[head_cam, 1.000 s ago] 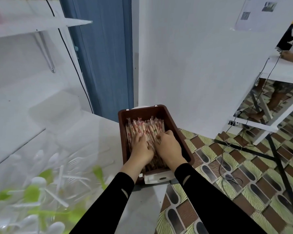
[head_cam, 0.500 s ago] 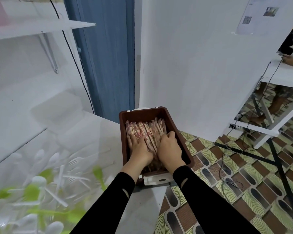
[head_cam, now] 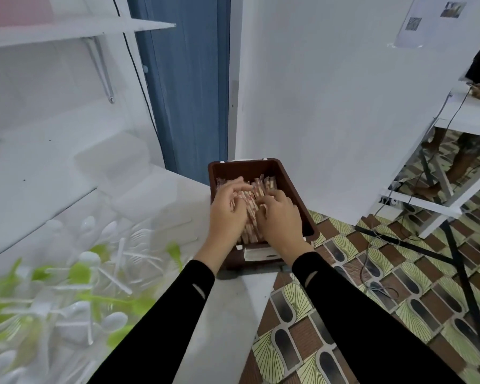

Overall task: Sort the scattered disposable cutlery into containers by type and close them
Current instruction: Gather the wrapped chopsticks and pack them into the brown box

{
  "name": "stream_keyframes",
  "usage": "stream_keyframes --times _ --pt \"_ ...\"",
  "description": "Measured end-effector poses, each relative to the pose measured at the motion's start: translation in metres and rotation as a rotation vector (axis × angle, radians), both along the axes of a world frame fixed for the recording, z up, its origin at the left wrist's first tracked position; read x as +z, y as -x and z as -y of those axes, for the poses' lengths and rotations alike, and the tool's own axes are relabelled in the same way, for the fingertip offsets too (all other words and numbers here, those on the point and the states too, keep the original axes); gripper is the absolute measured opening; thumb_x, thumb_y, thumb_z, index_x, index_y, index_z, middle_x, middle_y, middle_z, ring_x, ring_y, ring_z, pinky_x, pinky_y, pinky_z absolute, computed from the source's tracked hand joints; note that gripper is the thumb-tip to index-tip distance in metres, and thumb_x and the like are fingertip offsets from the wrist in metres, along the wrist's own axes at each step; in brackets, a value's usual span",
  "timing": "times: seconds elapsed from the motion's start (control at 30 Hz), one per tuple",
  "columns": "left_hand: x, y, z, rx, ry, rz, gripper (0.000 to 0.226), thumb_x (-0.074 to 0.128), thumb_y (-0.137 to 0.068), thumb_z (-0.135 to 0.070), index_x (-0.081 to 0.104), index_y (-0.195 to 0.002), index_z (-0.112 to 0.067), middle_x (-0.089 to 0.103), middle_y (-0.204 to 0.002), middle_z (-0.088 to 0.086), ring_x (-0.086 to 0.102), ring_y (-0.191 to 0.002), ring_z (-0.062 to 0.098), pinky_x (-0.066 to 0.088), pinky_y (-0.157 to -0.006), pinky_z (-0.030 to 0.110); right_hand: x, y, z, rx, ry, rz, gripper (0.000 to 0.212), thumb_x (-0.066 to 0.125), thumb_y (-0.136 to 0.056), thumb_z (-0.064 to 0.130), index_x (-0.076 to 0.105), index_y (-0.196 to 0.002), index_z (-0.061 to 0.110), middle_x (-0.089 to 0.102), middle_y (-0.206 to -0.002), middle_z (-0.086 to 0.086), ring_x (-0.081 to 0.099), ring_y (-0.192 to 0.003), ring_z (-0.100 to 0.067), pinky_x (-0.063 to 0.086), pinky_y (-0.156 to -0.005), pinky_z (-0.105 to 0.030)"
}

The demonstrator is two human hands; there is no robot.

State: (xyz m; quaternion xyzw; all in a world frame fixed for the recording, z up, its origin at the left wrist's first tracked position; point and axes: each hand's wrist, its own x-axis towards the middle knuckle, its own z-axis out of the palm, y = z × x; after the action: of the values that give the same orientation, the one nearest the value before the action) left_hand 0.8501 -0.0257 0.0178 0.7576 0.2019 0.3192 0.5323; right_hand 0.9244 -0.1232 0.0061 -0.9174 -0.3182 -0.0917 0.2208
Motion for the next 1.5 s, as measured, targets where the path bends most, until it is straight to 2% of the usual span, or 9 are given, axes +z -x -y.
stream_keyframes --times 0.13,0.23,0.3,0.4,0.6,0.73,0.9,1.17,1.5 --pt "-0.014 0.068 -0.006 0.027 0.021 -0.011 0.039 0.046 -0.091 0.005 0.066 -0.092 -0.027 0.068 -0.107 -0.01 0.061 -0.107 0.003 0.045 -0.092 0.013 -0.001 0.053 0.003 0.216 -0.251 0.065 0.017 0.058 -0.083 0.012 0.073 -0.093 0.011 0.062 -0.109 -0.009 0.059 -0.098 -0.033 0.05 -0.081 -0.041" --pt "-0.029 0.14 -0.017 0.091 0.086 -0.056 0.04 0.044 -0.089 0.009 0.066 -0.087 -0.023 0.07 -0.095 -0.008 0.068 -0.089 0.004 0.049 -0.081 0.021 -0.004 0.115 -0.001 0.354 -0.317 0.007 0.02 0.055 -0.081 0.009 0.072 -0.091 0.011 0.063 -0.103 -0.009 0.06 -0.095 -0.033 0.052 -0.083 -0.043" --pt "-0.037 0.193 -0.023 0.136 0.133 -0.087 0.039 0.041 -0.088 0.012 0.066 -0.087 -0.017 0.071 -0.095 -0.005 0.069 -0.081 0.004 0.051 -0.076 0.024 -0.01 0.159 -0.003 0.419 -0.29 -0.056 0.021 0.054 -0.082 0.01 0.072 -0.092 0.014 0.063 -0.103 -0.006 0.06 -0.096 -0.03 0.052 -0.083 -0.039" --pt "-0.05 0.293 -0.028 0.231 0.137 -0.13 0.04 0.039 -0.089 0.011 0.066 -0.086 -0.019 0.072 -0.097 -0.003 0.07 -0.079 0.007 0.051 -0.075 0.026 -0.023 0.237 -0.013 0.556 -0.207 -0.17 0.021 0.055 -0.087 0.011 0.071 -0.096 0.02 0.06 -0.104 0.003 0.059 -0.101 -0.02 0.05 -0.082 -0.034" --pt "-0.069 0.507 -0.016 0.449 0.148 -0.185 0.041 0.039 -0.09 0.014 0.065 -0.084 -0.016 0.071 -0.093 -0.002 0.068 -0.07 0.002 0.047 -0.066 0.013 -0.04 0.406 -0.032 0.856 -0.124 -0.337 0.021 0.053 -0.092 0.014 0.069 -0.099 0.026 0.059 -0.104 0.011 0.059 -0.091 -0.006 0.048 -0.079 -0.028" --pt "-0.07 0.633 0.013 0.603 0.19 -0.209 0.041 0.039 -0.09 0.013 0.066 -0.085 -0.018 0.069 -0.093 -0.004 0.067 -0.07 -0.001 0.048 -0.068 0.017 -0.045 0.514 -0.034 1.03 -0.092 -0.405 0.021 0.053 -0.092 0.016 0.07 -0.097 0.026 0.058 -0.1 0.012 0.059 -0.086 -0.006 0.048 -0.074 -0.028" --pt "-0.062 0.773 0.061 0.834 0.231 -0.179 0.035 0.038 -0.091 0.012 0.066 -0.09 -0.008 0.069 -0.097 -0.001 0.067 -0.071 0.0 0.048 -0.066 0.011 -0.042 0.642 -0.034 1.282 -0.009 -0.437 0.018 0.054 -0.093 0.017 0.07 -0.099 0.025 0.057 -0.099 0.012 0.058 -0.086 -0.009 0.046 -0.073 -0.028" --pt "-0.059 0.922 0.133 1.183 0.3 -0.145 0.035 0.038 -0.092 0.009 0.067 -0.09 -0.011 0.07 -0.098 -0.004 0.067 -0.075 0.002 0.049 -0.075 0.023 -0.037 0.796 -0.036 1.573 0.118 -0.431 0.019 0.053 -0.095 0.019 0.07 -0.099 0.026 0.058 -0.1 0.012 0.056 -0.084 -0.009 0.05 -0.079 -0.03" --pt "-0.061 1.08 0.197 1.503 0.346 -0.145 0.038 0.038 -0.09 0.007 0.068 -0.089 -0.016 0.071 -0.097 -0.007 0.068 -0.079 0.004 0.048 -0.075 0.025 -0.04 0.979 -0.036 1.844 0.251 -0.398 0.019 0.054 -0.093 0.018 0.07 -0.096 0.027 0.06 -0.1 0.01 0.059 -0.084 -0.01 0.05 -0.078 -0.031"
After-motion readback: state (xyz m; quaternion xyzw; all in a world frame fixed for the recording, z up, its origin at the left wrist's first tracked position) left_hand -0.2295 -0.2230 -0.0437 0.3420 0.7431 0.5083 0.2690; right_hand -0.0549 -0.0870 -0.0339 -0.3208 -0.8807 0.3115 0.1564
